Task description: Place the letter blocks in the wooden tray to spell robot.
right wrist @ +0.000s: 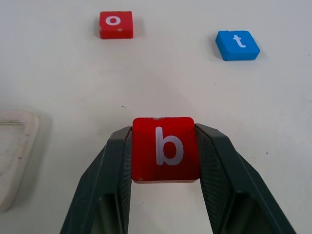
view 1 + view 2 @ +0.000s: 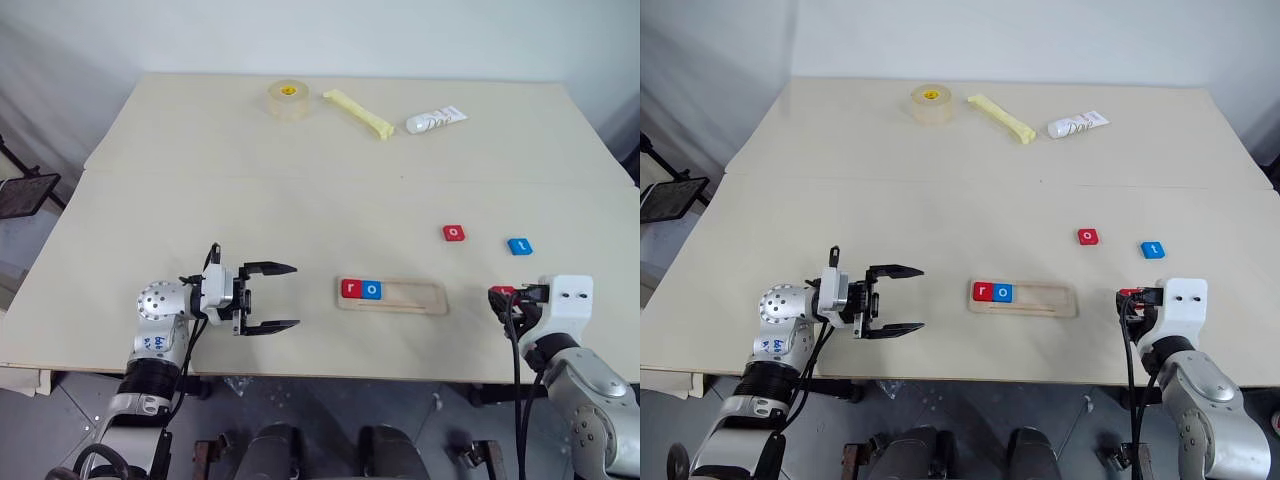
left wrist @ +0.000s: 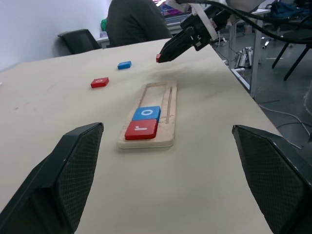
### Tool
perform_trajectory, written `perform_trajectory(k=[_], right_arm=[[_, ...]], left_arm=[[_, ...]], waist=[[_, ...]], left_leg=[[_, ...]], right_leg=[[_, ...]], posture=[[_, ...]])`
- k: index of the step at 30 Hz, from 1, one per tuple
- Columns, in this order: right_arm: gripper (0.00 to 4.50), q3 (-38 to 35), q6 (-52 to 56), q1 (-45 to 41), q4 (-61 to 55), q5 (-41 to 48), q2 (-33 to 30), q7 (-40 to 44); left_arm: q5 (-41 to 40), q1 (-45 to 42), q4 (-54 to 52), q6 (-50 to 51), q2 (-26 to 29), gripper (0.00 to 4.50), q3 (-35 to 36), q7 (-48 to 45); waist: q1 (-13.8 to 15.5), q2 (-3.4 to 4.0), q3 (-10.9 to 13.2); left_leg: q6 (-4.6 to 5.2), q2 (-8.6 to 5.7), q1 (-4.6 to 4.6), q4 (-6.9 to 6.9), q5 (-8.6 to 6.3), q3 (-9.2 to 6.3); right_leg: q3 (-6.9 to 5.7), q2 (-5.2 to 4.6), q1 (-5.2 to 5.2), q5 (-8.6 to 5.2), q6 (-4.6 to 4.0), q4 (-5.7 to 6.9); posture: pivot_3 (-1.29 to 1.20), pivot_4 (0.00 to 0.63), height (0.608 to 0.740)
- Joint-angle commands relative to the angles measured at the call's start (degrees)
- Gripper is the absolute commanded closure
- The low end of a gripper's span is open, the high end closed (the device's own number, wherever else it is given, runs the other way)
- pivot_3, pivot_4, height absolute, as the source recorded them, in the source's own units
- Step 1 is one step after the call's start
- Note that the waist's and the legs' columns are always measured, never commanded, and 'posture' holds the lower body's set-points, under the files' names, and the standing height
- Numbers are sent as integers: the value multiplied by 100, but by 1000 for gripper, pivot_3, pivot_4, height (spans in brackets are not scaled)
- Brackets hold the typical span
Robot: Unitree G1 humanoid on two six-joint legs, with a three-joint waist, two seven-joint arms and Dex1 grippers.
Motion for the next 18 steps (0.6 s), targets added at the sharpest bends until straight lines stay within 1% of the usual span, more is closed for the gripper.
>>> perform_trajectory(k=[1,2,6,9,13,16,18], right_arm=[[3039,60,-323,-119,179,-55,-45,67],[2312,63,-368,-146,242,-59,-41,65],[1064,90,-491,-163,312,-19,-72,120],[32,24,-501,-37,167,49,-141,226],[32,-102,-513,254,-91,196,-582,714],[32,-192,-760,703,-145,237,-1522,1802],[32,-253,-1048,831,164,195,-2253,2559]], left_arm=[[-97,35,-260,13,40,0,58,95],[-96,33,-270,19,36,0,58,112],[-81,23,-287,27,25,0,54,176],[-80,21,-289,20,27,0,46,187],[-92,2,-276,28,30,0,41,182],[-76,-71,-171,4,29,0,34,142],[-61,-125,-93,-13,14,0,22,123]], waist=[[-11,0,0],[-13,0,0],[-10,0,0],[-7,0,0],[0,0,0],[7,2,1],[13,-1,1]], left_leg=[[0,0,0,0,0,0],[0,0,0,0,0,1],[0,0,0,-1,0,-1],[0,0,0,-1,0,-1],[1,-1,-1,-1,0,0],[1,-1,0,-1,0,2],[2,-2,0,0,-1,3]], right_leg=[[0,0,0,0,0,0],[1,0,0,0,0,0],[1,0,-1,0,0,0],[0,-1,-1,0,0,0],[1,-2,0,0,0,0],[2,-2,0,0,0,-1],[2,-2,2,0,0,-2]], posture=[[0,150,740],[0,150,740],[0,150,740],[0,150,740],[0,150,740],[0,150,740],[0,150,740]])
